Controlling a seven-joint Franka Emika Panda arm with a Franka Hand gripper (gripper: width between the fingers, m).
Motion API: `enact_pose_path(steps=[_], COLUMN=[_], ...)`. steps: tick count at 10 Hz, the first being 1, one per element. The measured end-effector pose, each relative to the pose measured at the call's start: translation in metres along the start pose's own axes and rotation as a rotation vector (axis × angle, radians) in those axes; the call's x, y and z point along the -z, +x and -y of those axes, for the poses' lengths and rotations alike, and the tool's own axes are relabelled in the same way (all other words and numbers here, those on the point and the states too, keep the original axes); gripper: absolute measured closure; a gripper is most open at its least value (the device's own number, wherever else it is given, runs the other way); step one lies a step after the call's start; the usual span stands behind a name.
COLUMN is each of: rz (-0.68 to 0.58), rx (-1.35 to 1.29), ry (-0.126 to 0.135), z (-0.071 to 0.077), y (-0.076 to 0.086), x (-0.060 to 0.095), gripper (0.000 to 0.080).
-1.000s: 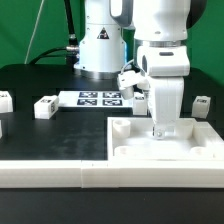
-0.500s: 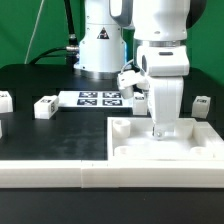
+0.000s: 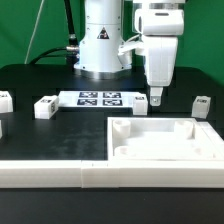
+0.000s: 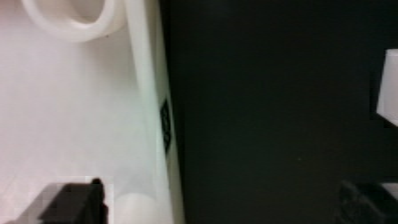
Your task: Assemble one leg
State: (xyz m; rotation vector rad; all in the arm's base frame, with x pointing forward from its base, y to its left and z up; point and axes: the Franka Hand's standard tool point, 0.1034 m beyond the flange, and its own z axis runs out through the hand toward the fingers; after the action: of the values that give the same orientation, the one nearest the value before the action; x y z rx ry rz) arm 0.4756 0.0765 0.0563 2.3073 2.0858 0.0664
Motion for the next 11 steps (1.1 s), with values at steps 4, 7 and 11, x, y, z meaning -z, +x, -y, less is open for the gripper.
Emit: enact_pose_path(steps=[4, 7, 11], rz=[-0.001, -0.036, -0.039], rx=[-0.202, -0.688, -1.223], ry=[0.004, 0.007, 0.054], z=[0.001, 0.024, 0.04], y=[0.0, 0.006, 0.046], x=[-0.002, -0.007, -0.009], gripper=[0.015, 0.015, 0.015])
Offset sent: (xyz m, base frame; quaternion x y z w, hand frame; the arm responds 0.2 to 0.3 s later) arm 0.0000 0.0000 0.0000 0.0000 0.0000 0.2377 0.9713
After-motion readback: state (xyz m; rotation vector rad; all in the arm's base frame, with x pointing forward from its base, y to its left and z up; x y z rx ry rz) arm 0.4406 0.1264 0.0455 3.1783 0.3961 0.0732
